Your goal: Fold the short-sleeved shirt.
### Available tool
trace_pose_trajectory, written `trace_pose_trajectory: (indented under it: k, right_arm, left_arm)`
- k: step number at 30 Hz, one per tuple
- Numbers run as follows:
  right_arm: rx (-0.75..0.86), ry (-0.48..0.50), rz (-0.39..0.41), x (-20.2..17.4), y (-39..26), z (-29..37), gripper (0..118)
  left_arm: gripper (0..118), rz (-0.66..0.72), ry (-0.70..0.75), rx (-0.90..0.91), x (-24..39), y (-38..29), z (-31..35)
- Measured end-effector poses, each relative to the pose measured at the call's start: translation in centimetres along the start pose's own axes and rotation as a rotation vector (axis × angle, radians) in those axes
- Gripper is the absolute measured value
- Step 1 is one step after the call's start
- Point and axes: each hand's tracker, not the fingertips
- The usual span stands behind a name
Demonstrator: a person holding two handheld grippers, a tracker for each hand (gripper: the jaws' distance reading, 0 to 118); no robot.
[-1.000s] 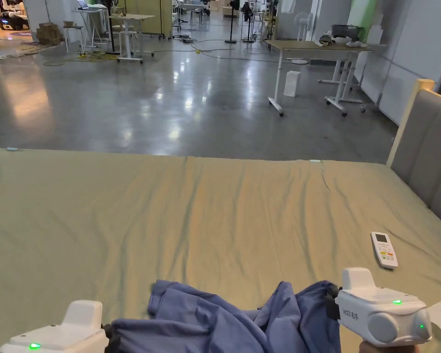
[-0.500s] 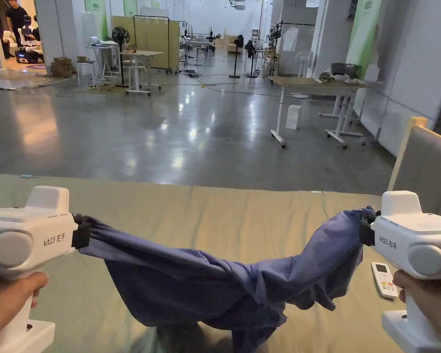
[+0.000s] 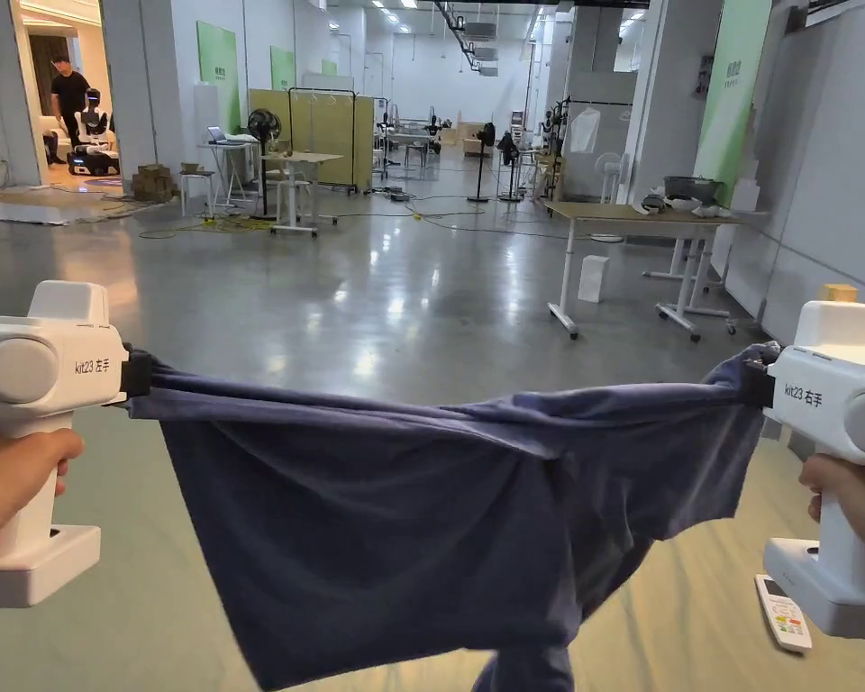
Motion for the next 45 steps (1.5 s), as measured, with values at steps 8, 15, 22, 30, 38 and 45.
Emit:
trace_pose_trajectory:
  k: [8, 15, 22, 30, 38, 45]
  right_arm:
    - [0.036, 0.005, 0.098, -1.4, 0.7, -3.6, 3]
    - [0.065, -0.017, 0.125, -1.9, 2.5, -8.5, 3]
    - [0.115, -0.067, 0.140, -2.1, 6.6, -12.0, 3]
    - [0.188, -0.109, 0.138, -2.3, 10.2, -13.1, 3]
    - [0.154, -0.105, 0.148, -2.9, 5.0, -11.5, 3]
    - [0.071, -0.088, 0.174, -3.6, -5.7, -5.7, 3]
  left_arm:
    - [4, -0.029, 0.016, 0.004, 0.7, 1.9, -2.8]
    - [4, -0.016, 0.039, 0.007, 1.0, 4.4, -7.6]
    - [4, -0.015, 0.057, 0.051, 1.9, 8.6, -10.3]
    - [4, -0.034, 0.075, 0.125, 2.7, 11.4, -10.4]
    - [4, -0.092, 0.067, 0.084, 3.0, 6.6, -10.4]
    - [4, -0.125, 0.040, 0.039, 3.4, -4.7, -6.8]
